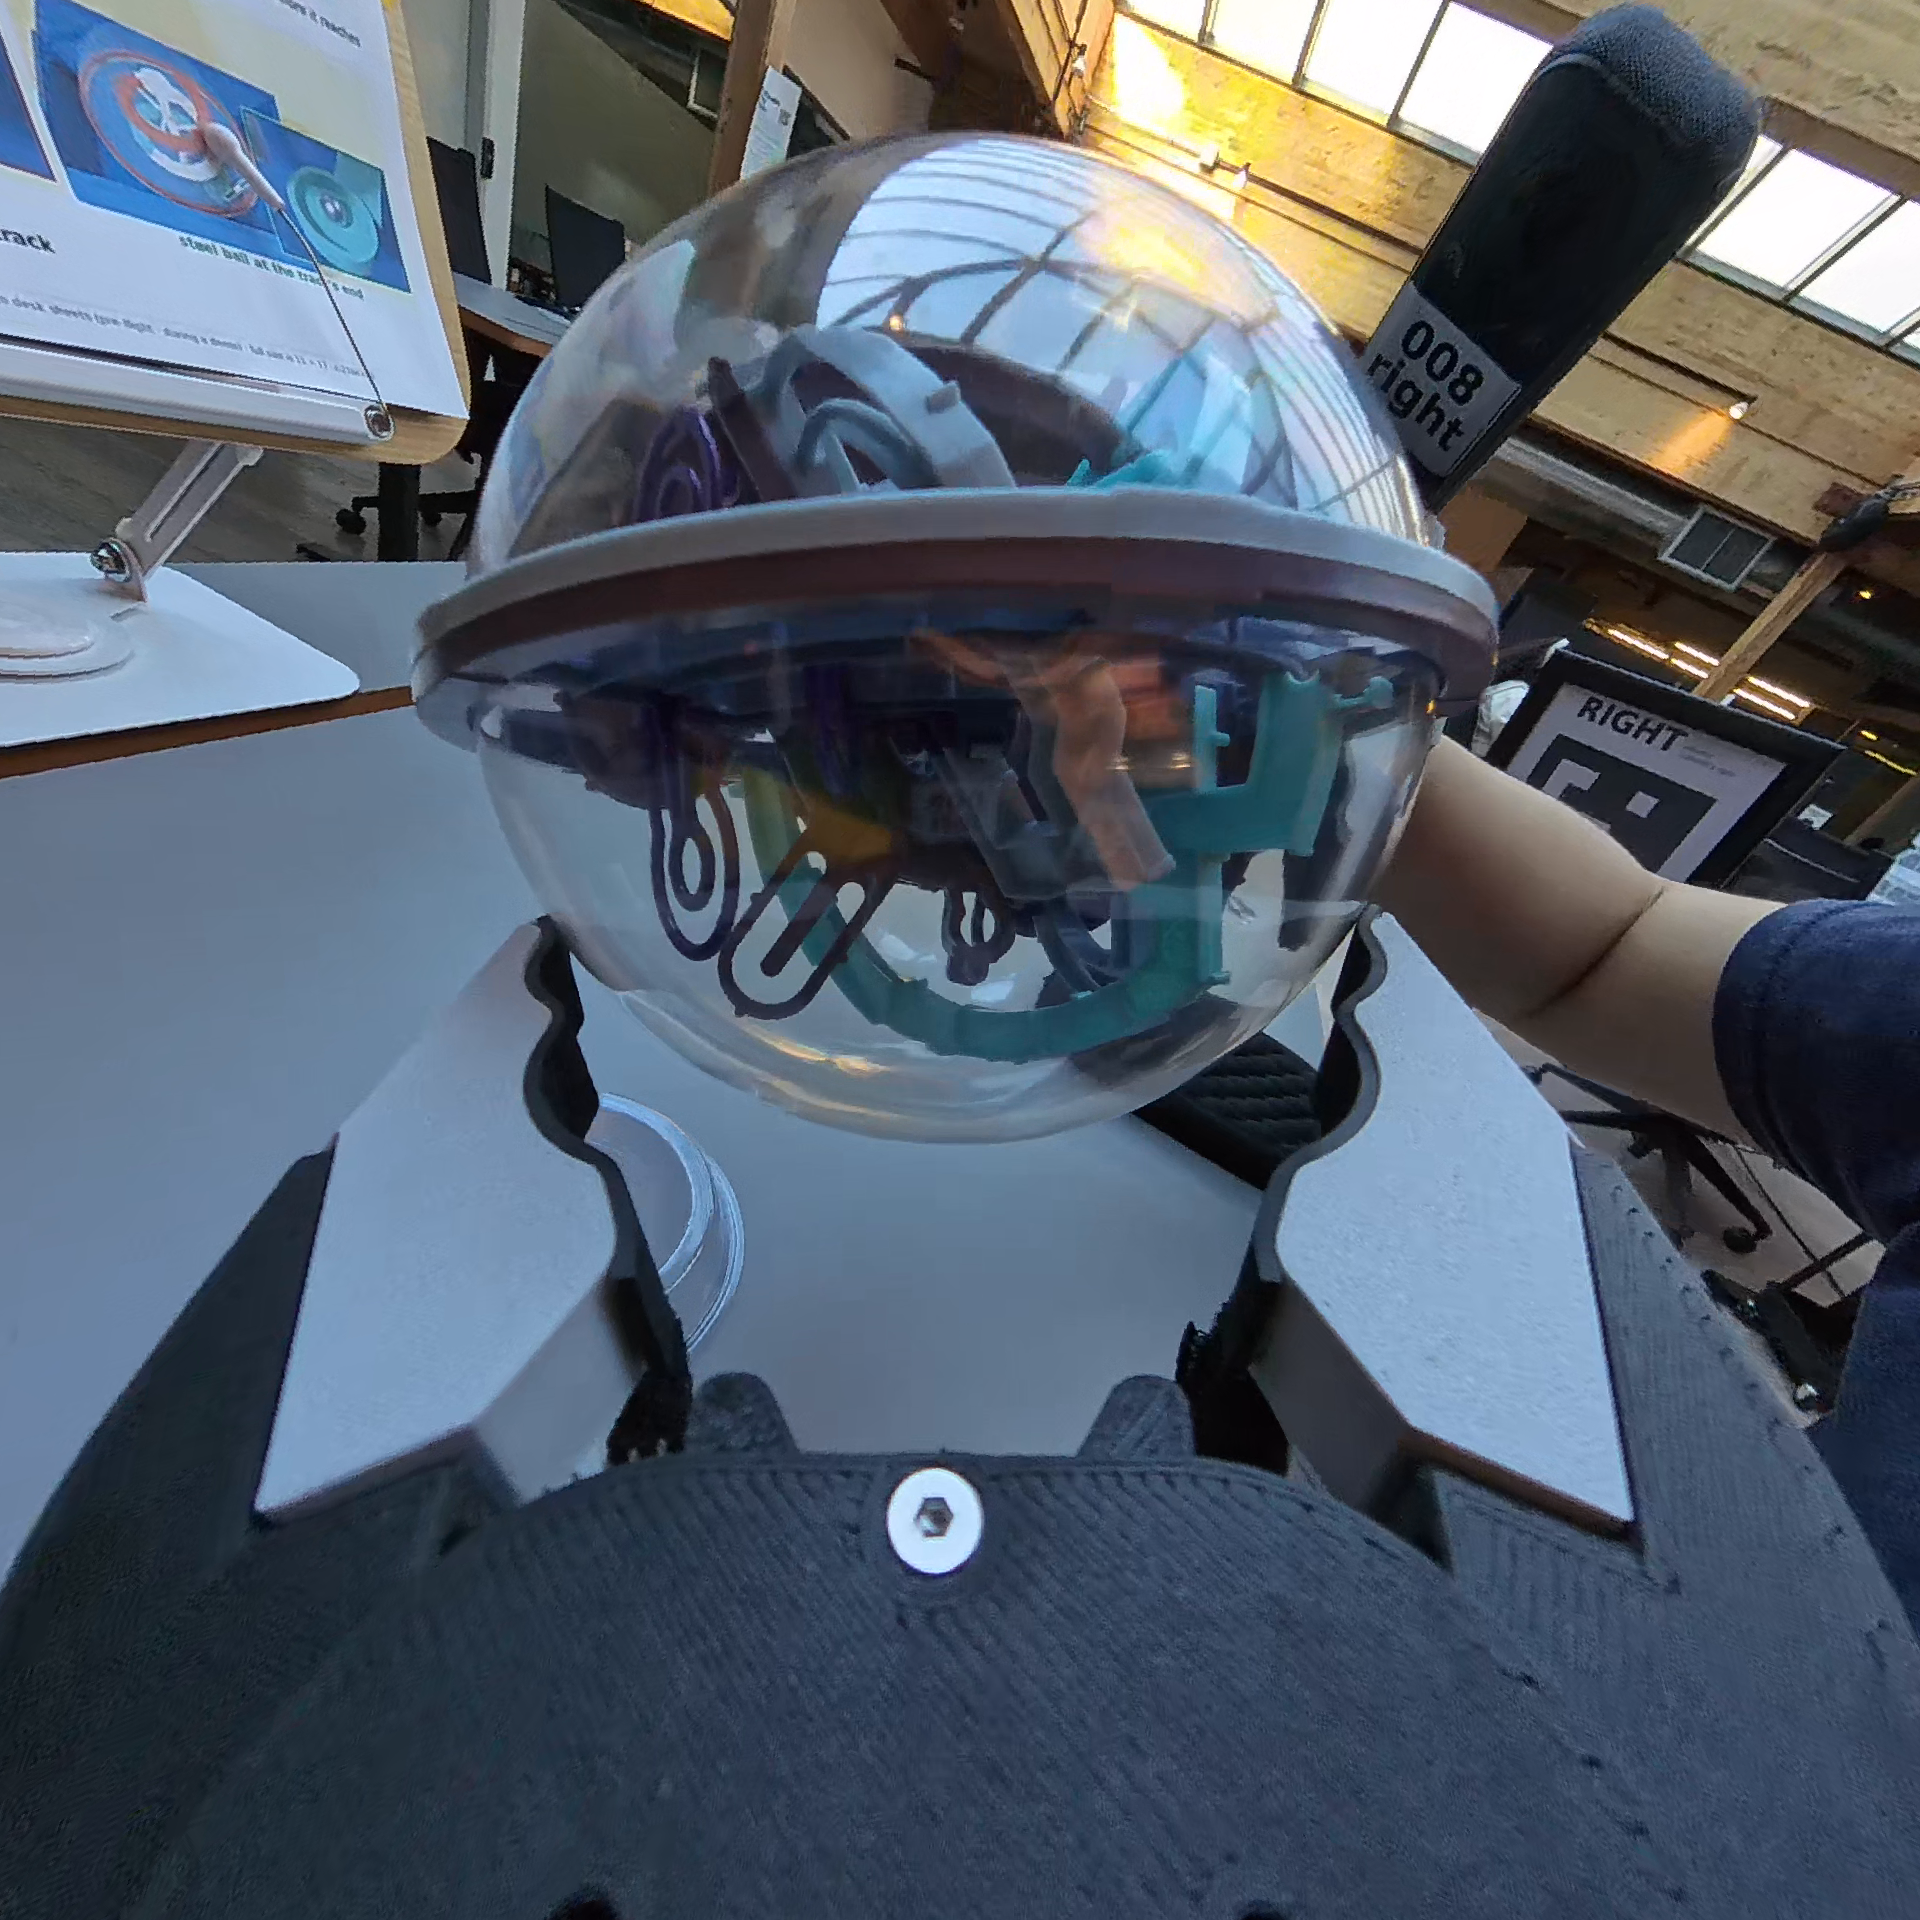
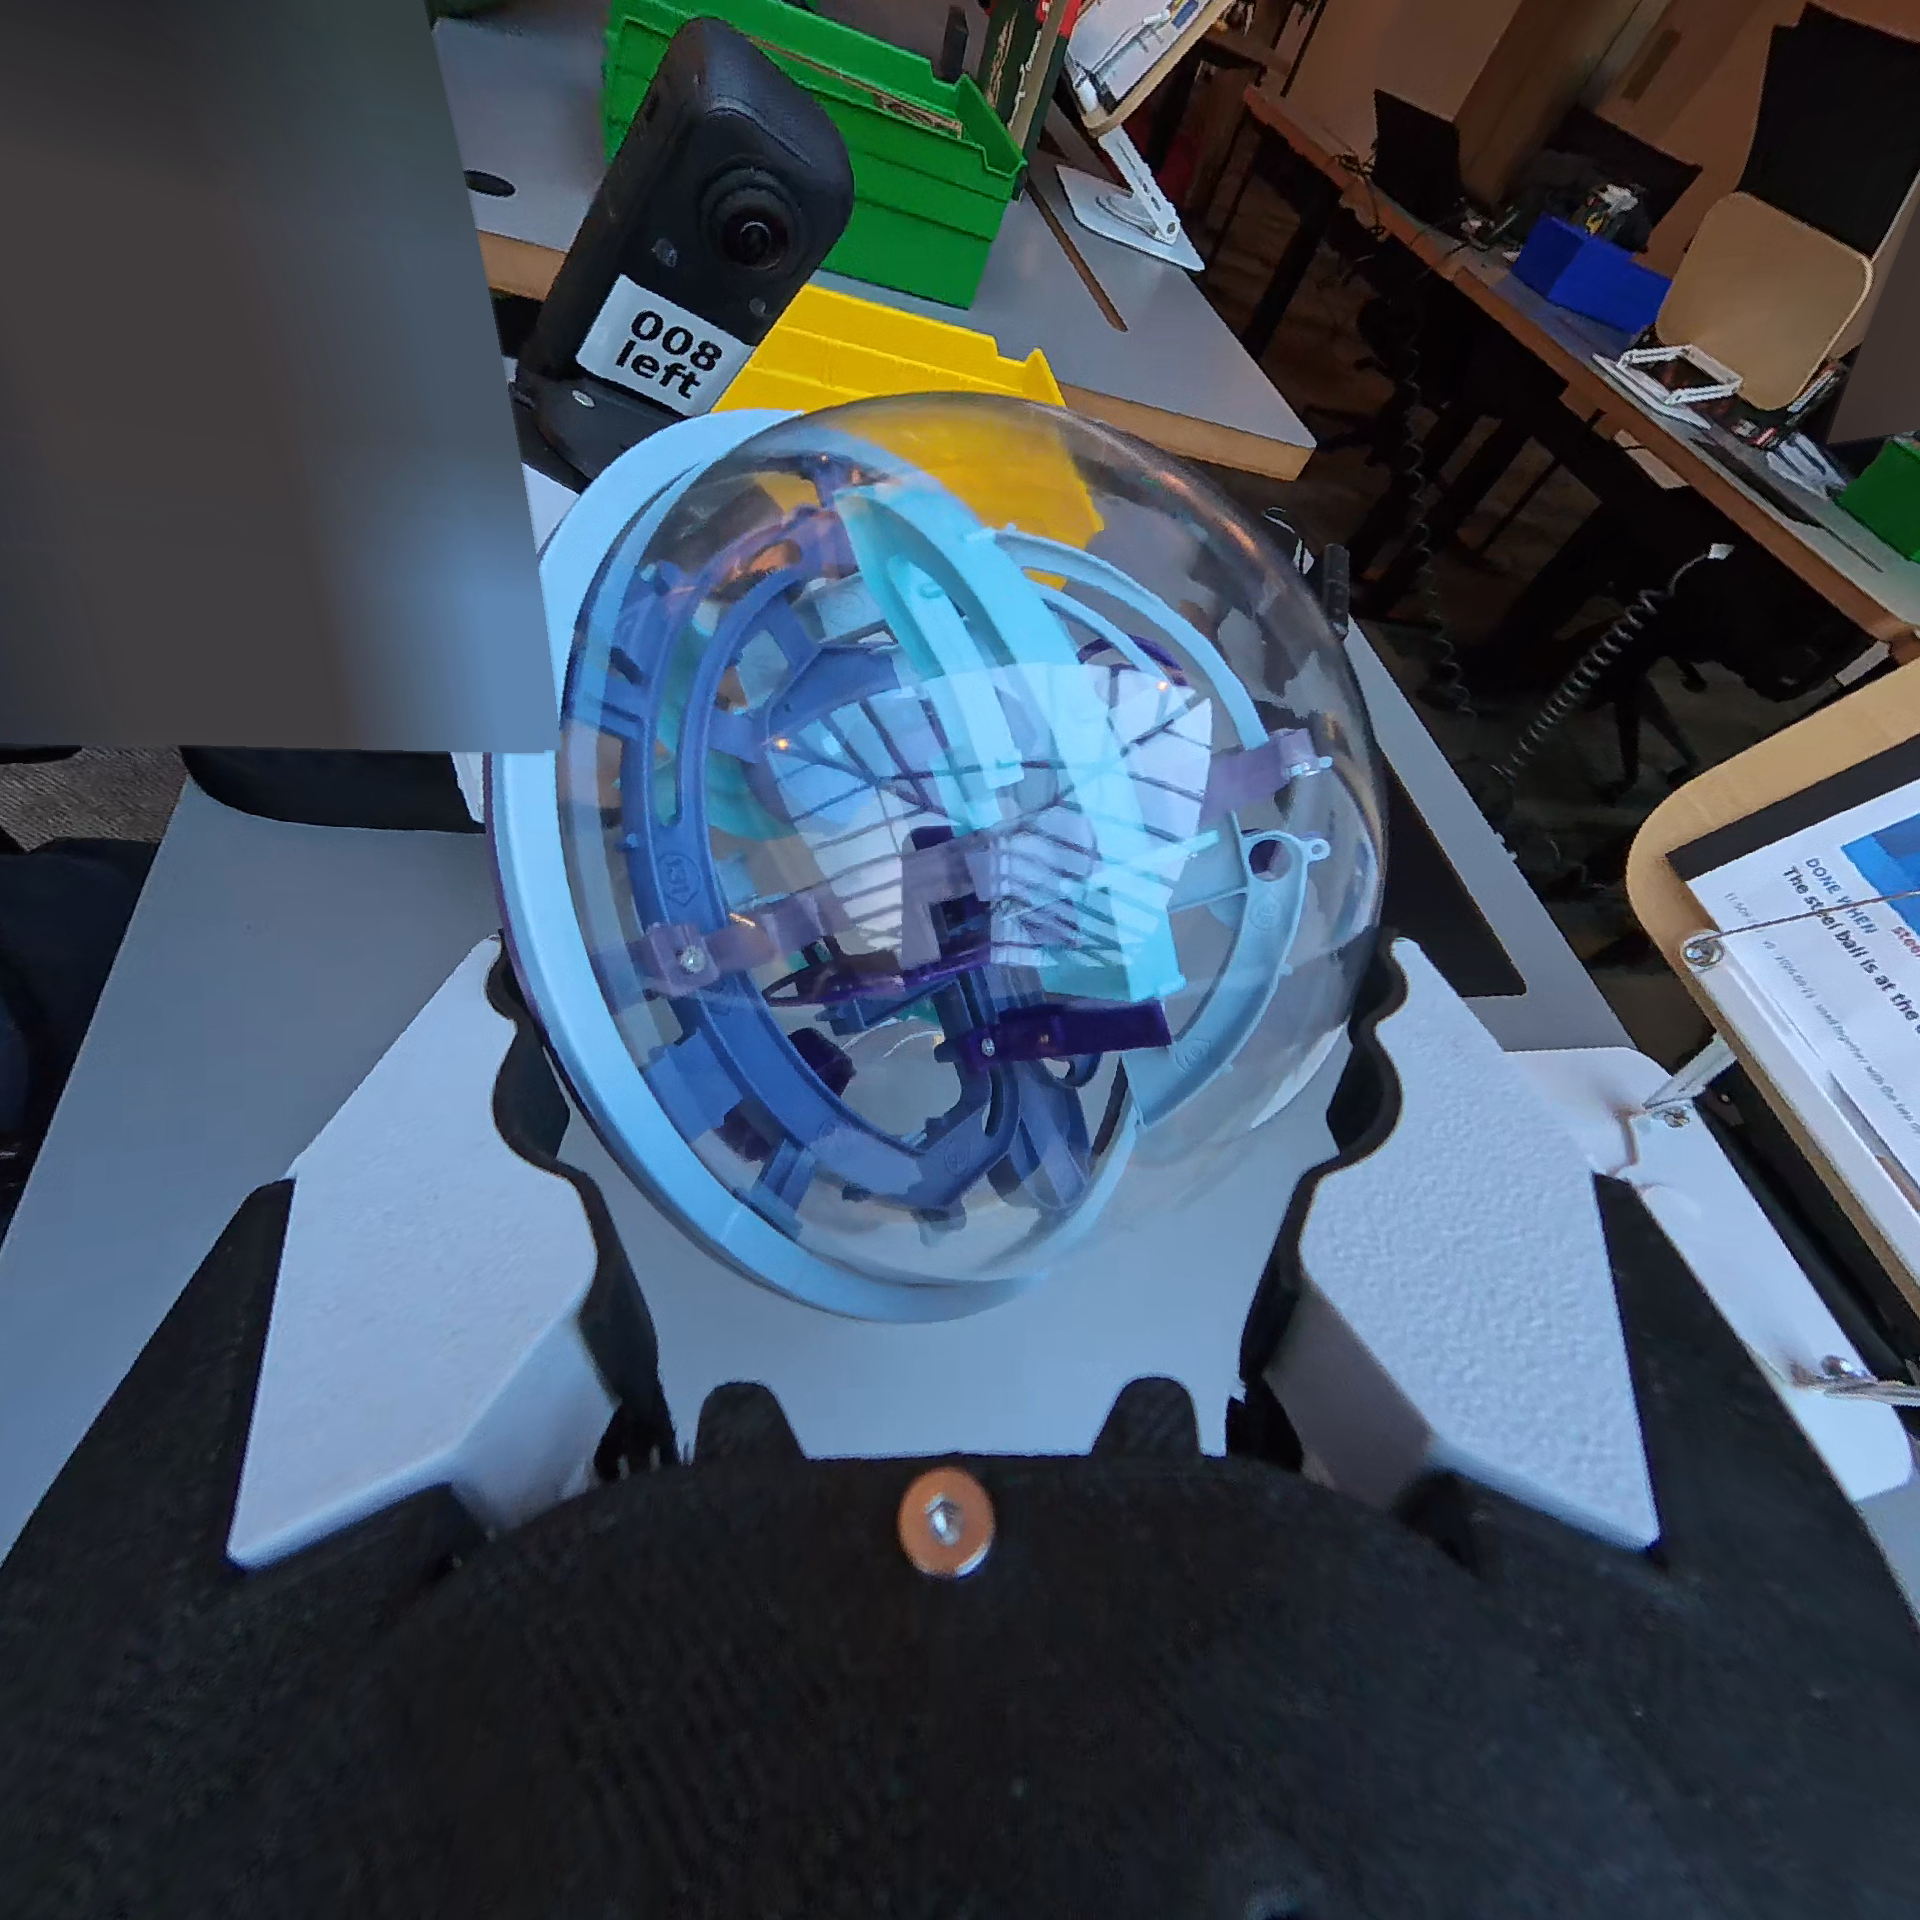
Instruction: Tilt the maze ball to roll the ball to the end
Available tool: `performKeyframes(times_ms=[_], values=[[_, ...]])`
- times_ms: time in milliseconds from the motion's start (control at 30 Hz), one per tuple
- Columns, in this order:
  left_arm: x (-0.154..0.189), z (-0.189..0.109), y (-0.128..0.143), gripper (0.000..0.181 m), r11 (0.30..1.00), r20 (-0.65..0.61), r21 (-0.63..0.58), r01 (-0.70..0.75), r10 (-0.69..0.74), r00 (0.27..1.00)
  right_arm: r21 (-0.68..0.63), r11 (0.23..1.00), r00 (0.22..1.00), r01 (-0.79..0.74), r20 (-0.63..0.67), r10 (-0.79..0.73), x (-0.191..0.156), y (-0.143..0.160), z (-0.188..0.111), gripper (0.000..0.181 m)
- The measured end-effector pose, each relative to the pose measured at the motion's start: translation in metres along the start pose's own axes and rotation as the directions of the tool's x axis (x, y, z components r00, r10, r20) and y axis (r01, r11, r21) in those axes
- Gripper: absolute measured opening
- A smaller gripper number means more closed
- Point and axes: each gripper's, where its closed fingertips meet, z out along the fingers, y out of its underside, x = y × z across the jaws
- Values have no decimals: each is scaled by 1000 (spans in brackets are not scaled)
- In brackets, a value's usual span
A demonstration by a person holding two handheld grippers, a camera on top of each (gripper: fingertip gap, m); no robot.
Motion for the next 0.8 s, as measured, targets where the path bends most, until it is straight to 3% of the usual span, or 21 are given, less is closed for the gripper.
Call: performKeyframes(times_ms=[367,800], values=[[-15,-6,14,141,998,87,-53,-23,27,996,50,999,999,-3,42,1,-1,17,16,151],[-42,1,48,141,992,76,-128,-7,17,997,33,999,999,-13,40,11,4,55,33,151]])
